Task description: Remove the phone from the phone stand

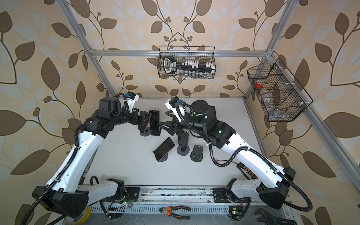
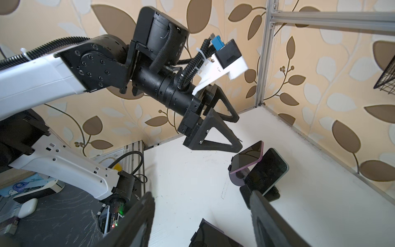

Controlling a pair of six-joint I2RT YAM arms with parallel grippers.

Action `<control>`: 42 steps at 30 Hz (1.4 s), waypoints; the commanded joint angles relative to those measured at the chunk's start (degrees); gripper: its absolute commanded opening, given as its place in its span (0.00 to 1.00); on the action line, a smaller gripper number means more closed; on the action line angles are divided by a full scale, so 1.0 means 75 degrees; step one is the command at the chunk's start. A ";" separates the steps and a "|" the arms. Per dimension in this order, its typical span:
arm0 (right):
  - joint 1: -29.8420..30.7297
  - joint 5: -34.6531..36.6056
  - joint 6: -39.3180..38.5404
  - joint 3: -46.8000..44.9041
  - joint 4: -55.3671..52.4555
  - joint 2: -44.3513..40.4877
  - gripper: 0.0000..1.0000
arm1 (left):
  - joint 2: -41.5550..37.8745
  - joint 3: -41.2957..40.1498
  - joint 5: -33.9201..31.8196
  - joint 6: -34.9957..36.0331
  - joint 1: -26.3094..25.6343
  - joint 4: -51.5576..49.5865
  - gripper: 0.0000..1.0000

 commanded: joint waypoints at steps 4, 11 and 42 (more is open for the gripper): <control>0.0061 -0.0132 -0.0067 0.0290 0.0113 0.0370 0.72 | -0.0053 -0.0471 0.0450 0.0011 0.0430 0.0839 0.99; 0.0175 -0.0238 0.0147 0.0799 0.0019 0.0903 0.72 | -0.0127 -0.0693 -0.0227 -0.0328 0.0539 0.1116 0.99; 0.0652 -0.0149 0.1008 0.1086 0.0142 0.2274 0.71 | 0.0322 -0.1667 -0.0344 -0.0769 0.1536 0.1508 0.99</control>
